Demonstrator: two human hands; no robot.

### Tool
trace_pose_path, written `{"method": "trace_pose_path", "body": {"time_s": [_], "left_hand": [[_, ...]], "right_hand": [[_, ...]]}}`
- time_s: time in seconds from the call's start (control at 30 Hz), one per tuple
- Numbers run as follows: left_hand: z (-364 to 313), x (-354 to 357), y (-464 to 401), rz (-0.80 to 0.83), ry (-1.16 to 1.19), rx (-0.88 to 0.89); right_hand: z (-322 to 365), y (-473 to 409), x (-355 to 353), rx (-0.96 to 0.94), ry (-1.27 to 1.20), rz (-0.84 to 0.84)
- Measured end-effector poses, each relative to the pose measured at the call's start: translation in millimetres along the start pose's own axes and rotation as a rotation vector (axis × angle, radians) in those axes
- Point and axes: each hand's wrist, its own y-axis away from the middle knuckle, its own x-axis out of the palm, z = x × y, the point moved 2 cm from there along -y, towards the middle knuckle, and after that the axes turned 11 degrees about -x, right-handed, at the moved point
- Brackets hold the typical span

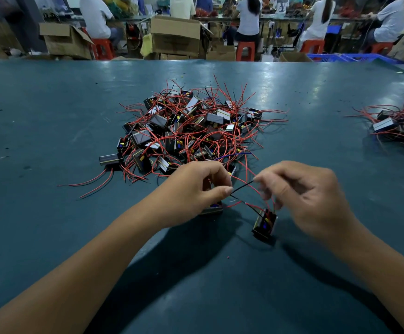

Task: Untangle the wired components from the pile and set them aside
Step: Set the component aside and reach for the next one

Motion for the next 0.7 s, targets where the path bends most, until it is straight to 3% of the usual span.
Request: {"method": "trace_pose_path", "body": {"time_s": [0.1, 0.33, 0.7], "left_hand": [[0, 2, 0, -0.058, -0.057, 0.046], [-3, 3, 3, -0.113, -0.154, 0.088], [1, 3, -1, -0.209, -0.126, 0.093]], "right_hand": [[-9, -3, -10, 0.102, -0.009, -0.087], [-5, 3, 8, 0.167, 0.004, 0.184], [2, 3, 12, 0.184, 0.258, 0.309]]}}
